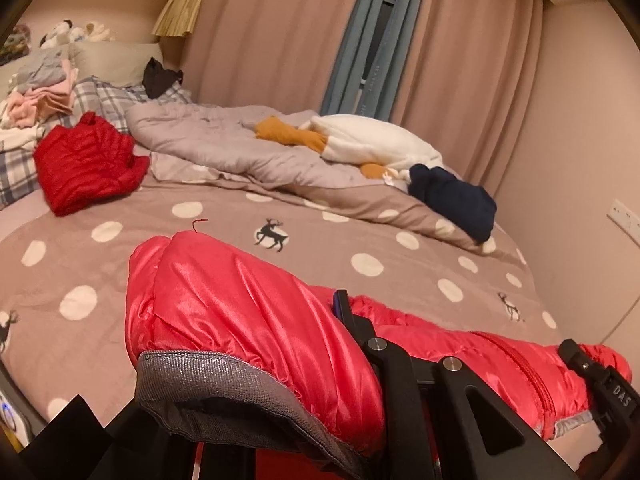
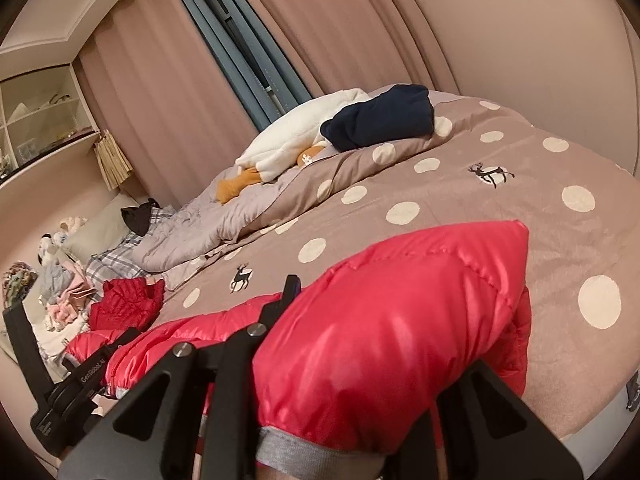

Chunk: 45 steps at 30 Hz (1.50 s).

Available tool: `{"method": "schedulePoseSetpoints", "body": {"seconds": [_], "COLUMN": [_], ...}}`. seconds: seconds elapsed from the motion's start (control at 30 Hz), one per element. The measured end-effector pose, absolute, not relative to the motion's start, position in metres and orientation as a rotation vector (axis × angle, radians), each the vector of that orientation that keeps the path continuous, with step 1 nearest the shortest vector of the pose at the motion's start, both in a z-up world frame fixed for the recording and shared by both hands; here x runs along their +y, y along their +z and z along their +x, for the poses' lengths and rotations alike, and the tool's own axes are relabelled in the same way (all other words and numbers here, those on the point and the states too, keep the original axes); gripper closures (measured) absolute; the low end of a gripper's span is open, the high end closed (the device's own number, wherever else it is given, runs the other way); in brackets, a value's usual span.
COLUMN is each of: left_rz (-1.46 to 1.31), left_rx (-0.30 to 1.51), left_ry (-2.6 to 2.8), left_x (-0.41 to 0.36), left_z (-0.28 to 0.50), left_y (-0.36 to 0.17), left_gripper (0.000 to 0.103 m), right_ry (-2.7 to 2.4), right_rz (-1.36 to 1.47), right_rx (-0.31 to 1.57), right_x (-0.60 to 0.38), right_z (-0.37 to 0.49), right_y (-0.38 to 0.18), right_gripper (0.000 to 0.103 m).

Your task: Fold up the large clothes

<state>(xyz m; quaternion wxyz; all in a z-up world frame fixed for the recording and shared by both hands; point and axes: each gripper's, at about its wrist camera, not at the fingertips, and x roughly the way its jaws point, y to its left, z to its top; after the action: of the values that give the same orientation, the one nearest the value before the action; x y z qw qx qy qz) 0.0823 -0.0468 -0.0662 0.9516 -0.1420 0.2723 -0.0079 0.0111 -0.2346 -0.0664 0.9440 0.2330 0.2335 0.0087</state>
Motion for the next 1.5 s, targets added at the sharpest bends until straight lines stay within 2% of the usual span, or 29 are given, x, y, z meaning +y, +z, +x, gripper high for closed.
{"method": "schedulePoseSetpoints", "body": {"seconds": [0.23,0.33,0.63,0.7,0.83,0.97,1.1,1.23,1.4,1.5], "left_rz": [-0.335,-0.356,-0.324,-0.265,-0.373,-0.343,-0.33,-0.376,-0.306,-0.315], "left_rx": [0.561,0.493,0.554,0.519,0.516,0.478,0.486,0.49,0.459,0.464], "left_ry": [-0.031,-0.047,-0.031,-0.03,-0.04,-0.007,0.007,-0.002,0.012,0.008], "left_x": [-0.046,-0.044,-0.043,-0.047,-0.04,-0.043,-0.046,-0.038,-0.045,-0.045], "left_z": [0.109,0.105,0.12,0.116,0.116,0.111,0.112,0.109,0.105,0.107], "left_y": [-0.074,-0.091,-0.122,-0.128,-0.134,-0.132,-0.136,-0.143,-0.139,-0.136], "left_gripper": [0.088,0.088,0.088,0.088,0.088,0.088,0.088,0.086,0.085,0.085], "right_ry": [-0.043,-0.063,-0.113,-0.112,-0.111,-0.091,-0.081,-0.022,-0.019,0.001], "right_rz": [0.431,0.424,0.416,0.455,0.522,0.61,0.564,0.572,0.527,0.506], "right_rx": [0.472,0.495,0.526,0.52,0.488,0.477,0.493,0.471,0.481,0.461], "right_x": [-0.229,-0.227,-0.218,-0.221,-0.224,-0.229,-0.224,-0.228,-0.227,-0.226], "right_z": [0.028,0.034,0.047,0.048,0.05,0.055,0.056,0.052,0.052,0.05], "right_y": [-0.068,-0.073,-0.093,-0.098,-0.106,-0.108,-0.11,-0.114,-0.119,-0.117], "right_gripper": [0.081,0.081,0.081,0.081,0.081,0.08,0.081,0.077,0.076,0.068]}}
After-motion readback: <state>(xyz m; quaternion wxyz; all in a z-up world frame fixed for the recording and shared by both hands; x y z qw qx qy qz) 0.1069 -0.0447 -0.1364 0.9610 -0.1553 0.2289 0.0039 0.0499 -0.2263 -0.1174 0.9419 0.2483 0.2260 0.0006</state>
